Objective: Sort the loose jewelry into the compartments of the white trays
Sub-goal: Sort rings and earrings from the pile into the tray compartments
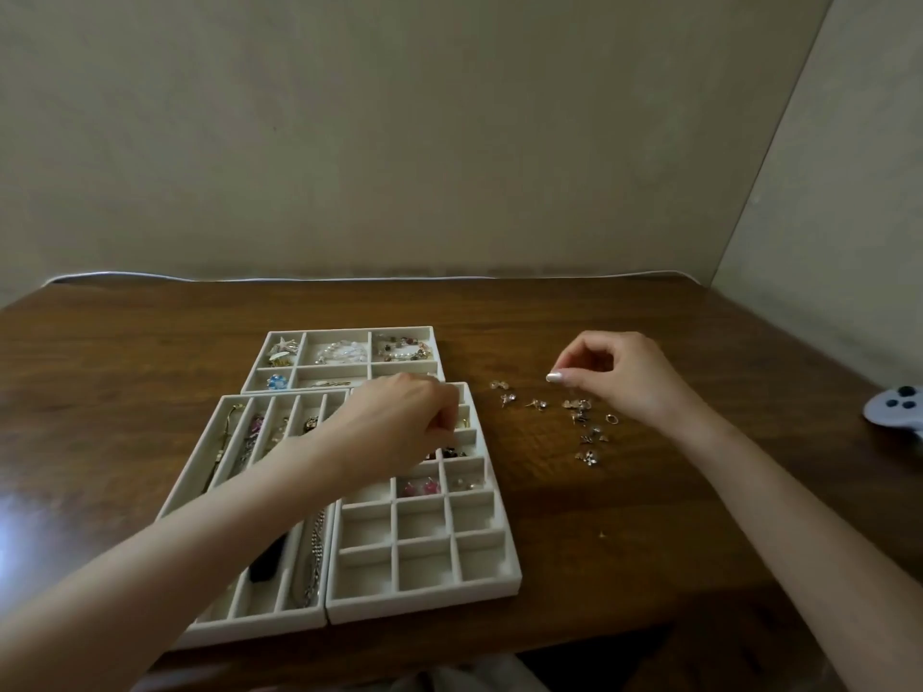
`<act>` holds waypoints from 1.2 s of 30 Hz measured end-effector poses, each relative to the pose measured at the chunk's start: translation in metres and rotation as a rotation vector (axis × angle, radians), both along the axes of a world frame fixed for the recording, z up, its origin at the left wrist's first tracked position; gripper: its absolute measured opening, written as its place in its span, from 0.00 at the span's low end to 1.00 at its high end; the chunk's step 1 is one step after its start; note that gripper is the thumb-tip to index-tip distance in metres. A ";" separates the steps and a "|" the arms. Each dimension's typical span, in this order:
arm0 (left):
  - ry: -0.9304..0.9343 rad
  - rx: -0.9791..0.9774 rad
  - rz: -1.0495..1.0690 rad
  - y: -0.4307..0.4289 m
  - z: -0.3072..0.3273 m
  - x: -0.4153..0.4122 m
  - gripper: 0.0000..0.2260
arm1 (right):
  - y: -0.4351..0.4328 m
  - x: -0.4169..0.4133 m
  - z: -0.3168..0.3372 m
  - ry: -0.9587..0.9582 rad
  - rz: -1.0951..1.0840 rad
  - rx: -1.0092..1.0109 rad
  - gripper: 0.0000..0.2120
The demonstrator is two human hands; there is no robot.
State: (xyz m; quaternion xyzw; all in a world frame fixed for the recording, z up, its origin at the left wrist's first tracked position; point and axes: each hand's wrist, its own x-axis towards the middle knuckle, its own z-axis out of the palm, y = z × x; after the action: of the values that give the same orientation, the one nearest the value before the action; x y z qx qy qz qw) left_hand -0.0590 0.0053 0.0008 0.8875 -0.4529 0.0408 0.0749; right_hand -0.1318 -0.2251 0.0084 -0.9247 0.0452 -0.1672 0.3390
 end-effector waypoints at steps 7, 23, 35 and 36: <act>0.025 -0.105 -0.066 -0.051 -0.008 0.003 0.05 | -0.034 -0.011 -0.010 0.435 0.021 -0.152 0.05; 0.030 -0.253 0.188 -0.075 -0.024 0.036 0.06 | -0.041 -0.017 -0.036 0.182 -0.082 -0.014 0.06; 0.067 -0.163 0.247 -0.098 -0.028 0.057 0.05 | -0.079 0.004 -0.044 -0.004 -0.152 0.181 0.04; 0.073 -0.166 0.234 -0.099 -0.029 0.057 0.04 | -0.081 0.006 -0.047 -0.020 -0.164 0.188 0.04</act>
State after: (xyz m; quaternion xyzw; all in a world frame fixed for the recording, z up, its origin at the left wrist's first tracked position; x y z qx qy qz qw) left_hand -0.0020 -0.0937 -0.0279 0.9258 -0.3385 0.0541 0.1590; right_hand -0.1262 -0.3059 -0.0386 -0.8804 0.1327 -0.1988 0.4096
